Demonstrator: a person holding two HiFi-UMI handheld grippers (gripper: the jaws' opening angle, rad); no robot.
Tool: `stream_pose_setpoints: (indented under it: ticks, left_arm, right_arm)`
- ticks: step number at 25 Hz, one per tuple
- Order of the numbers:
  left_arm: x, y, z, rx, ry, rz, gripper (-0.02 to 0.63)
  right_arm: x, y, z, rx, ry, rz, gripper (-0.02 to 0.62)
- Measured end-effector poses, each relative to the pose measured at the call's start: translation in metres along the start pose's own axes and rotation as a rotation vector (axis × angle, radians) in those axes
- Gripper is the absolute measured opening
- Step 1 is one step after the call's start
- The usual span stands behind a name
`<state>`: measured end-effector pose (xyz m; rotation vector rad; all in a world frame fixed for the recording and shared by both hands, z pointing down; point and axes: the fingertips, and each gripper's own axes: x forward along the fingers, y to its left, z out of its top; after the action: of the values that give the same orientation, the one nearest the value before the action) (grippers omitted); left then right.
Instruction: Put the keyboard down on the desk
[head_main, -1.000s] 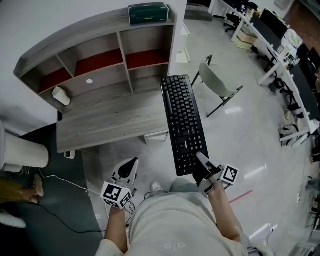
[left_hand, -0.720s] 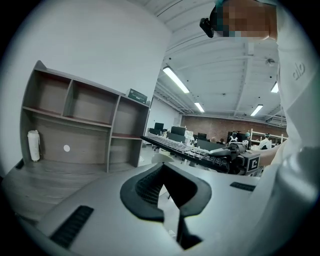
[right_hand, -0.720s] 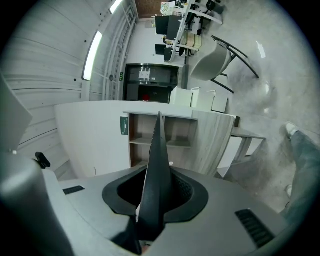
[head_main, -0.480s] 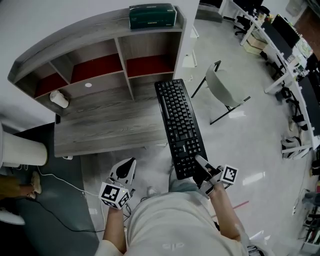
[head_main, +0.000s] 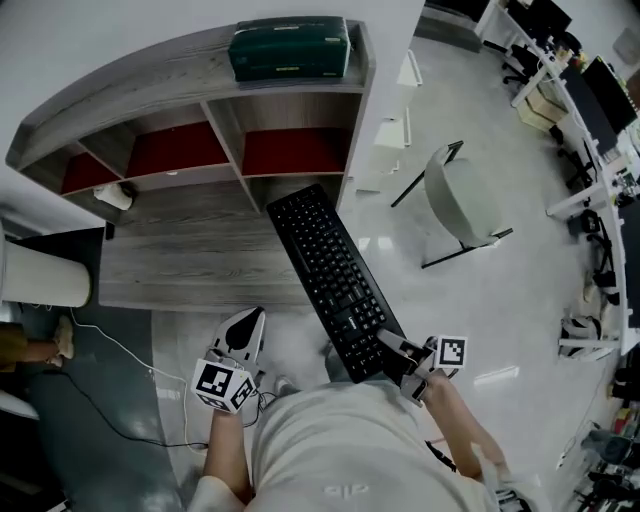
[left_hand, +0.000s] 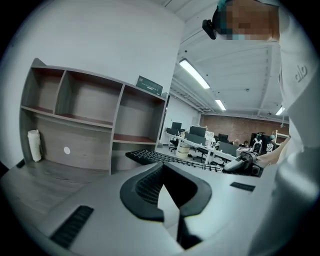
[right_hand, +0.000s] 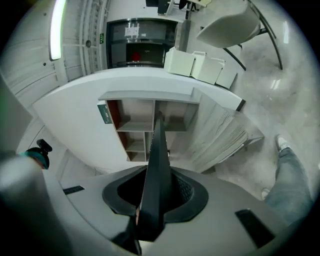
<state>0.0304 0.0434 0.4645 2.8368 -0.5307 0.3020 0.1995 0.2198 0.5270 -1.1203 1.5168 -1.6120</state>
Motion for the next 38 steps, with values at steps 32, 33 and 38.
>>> stream_pose_setpoints:
  ticks: [32,33,38]
  left_arm:
    - [-0.128,0.117,-0.038,-0.189,-0.037,0.6,0.015]
    - [-0.131,0.123,-0.038,-0.194,-0.037,0.607,0.015]
    - [-0.145,0.154,-0.044,-0.209,-0.032,0.632,0.015]
  right_arm:
    - [0.263,-0.051,0.0,-0.052,0.61,-0.107,0.117]
    - [0.273,-0.053,-0.002,-0.052,0.617,-0.11,0.117]
    - [0.323,-0.064,-0.011,-0.046,0.653,-0.128,0.117]
